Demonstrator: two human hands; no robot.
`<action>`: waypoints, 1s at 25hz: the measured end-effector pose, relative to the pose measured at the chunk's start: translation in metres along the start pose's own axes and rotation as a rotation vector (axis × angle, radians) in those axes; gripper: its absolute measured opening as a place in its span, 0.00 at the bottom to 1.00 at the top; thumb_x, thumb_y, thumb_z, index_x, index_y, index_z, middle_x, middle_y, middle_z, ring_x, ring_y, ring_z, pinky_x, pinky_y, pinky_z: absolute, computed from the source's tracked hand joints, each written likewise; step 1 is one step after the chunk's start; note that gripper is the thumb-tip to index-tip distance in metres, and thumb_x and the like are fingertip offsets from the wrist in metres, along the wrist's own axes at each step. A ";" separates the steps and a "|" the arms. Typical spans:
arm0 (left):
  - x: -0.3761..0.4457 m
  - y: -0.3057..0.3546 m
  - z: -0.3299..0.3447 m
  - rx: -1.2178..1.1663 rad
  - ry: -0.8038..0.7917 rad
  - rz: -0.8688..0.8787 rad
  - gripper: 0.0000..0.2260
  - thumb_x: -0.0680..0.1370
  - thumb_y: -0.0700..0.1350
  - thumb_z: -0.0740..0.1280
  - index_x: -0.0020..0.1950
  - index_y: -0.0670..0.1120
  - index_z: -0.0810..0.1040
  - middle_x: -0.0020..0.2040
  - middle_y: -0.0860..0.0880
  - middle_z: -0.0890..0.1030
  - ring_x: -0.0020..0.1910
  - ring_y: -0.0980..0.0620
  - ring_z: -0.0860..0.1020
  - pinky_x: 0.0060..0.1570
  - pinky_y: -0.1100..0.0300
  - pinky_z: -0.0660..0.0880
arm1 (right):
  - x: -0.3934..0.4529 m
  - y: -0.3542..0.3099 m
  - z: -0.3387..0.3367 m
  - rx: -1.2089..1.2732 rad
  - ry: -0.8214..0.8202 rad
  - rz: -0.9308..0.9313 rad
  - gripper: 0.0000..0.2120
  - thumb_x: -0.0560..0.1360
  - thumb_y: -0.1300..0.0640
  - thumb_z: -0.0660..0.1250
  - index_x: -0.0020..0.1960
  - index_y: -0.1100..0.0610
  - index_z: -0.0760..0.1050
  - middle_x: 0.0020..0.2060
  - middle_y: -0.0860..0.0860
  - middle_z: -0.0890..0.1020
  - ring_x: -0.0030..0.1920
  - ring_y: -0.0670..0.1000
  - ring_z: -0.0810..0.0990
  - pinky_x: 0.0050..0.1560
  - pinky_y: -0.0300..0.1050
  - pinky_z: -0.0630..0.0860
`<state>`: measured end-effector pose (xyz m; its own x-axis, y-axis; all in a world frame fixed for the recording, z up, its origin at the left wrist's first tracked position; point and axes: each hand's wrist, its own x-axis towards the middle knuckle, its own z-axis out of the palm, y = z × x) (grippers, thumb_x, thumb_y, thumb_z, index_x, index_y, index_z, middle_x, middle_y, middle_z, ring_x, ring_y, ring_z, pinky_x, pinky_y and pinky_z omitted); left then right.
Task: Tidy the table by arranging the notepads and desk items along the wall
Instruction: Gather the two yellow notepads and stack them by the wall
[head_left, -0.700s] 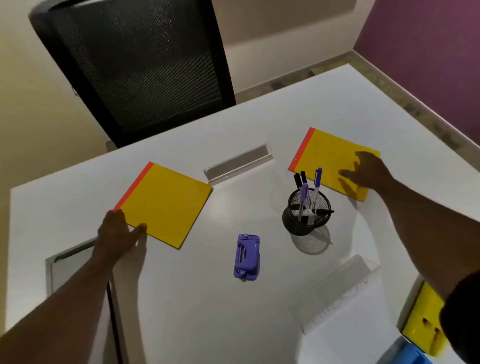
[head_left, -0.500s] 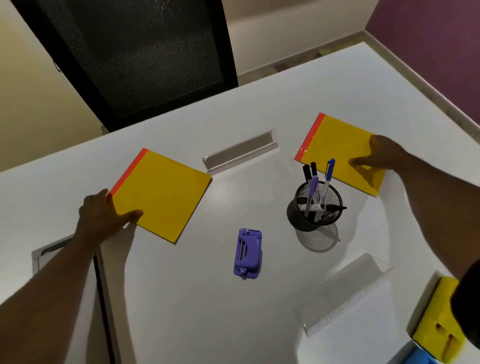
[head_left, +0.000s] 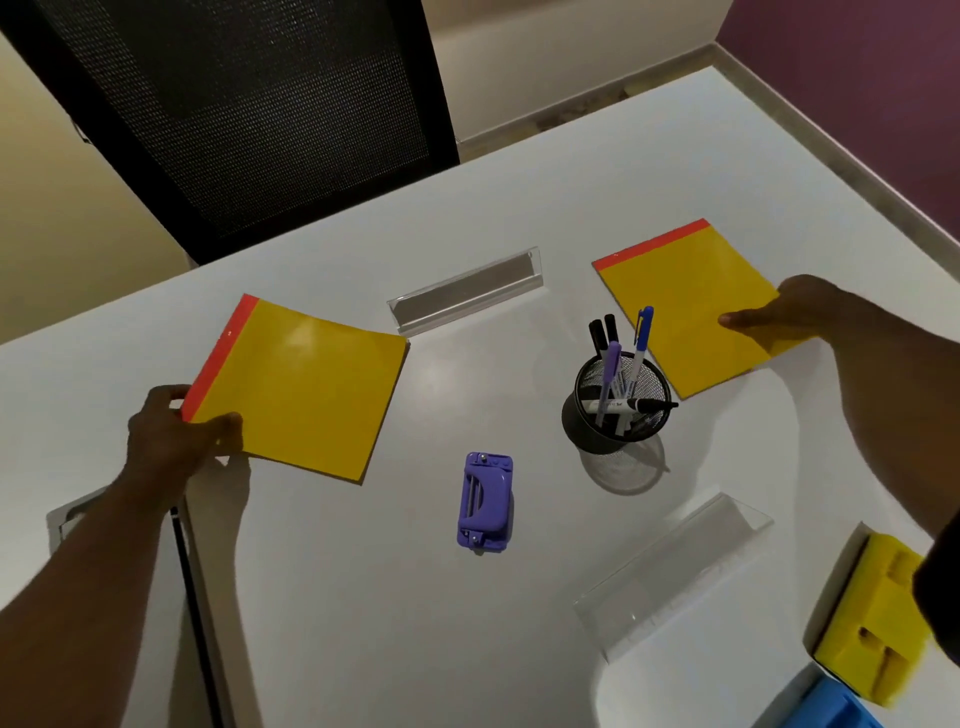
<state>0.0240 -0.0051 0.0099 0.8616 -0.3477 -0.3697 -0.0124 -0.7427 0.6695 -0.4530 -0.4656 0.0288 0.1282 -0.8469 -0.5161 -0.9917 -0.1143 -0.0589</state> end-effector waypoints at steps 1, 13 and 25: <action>-0.003 -0.001 -0.002 -0.209 -0.007 -0.065 0.25 0.72 0.38 0.73 0.67 0.44 0.68 0.62 0.38 0.74 0.58 0.35 0.76 0.54 0.42 0.76 | -0.010 0.002 -0.004 0.099 -0.015 -0.012 0.46 0.60 0.30 0.70 0.57 0.71 0.73 0.52 0.68 0.78 0.52 0.66 0.77 0.51 0.55 0.70; -0.076 0.028 -0.043 -1.029 -0.014 -0.168 0.07 0.78 0.46 0.66 0.57 0.52 0.76 0.59 0.45 0.79 0.55 0.44 0.78 0.54 0.47 0.75 | 0.014 -0.013 -0.179 0.638 0.635 -0.336 0.30 0.61 0.23 0.64 0.45 0.49 0.74 0.36 0.40 0.75 0.34 0.47 0.73 0.51 0.50 0.74; -0.159 0.016 -0.058 -1.049 -0.087 -0.143 0.19 0.79 0.51 0.62 0.68 0.46 0.72 0.64 0.38 0.78 0.63 0.37 0.76 0.62 0.38 0.72 | -0.337 -0.215 0.068 1.171 -0.229 -0.603 0.06 0.80 0.56 0.61 0.48 0.48 0.75 0.49 0.56 0.82 0.42 0.52 0.80 0.42 0.47 0.76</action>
<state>-0.0834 0.0714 0.1173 0.7809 -0.3663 -0.5060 0.5655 0.0706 0.8217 -0.2841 -0.1205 0.1571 0.6558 -0.7033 -0.2744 -0.2189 0.1706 -0.9607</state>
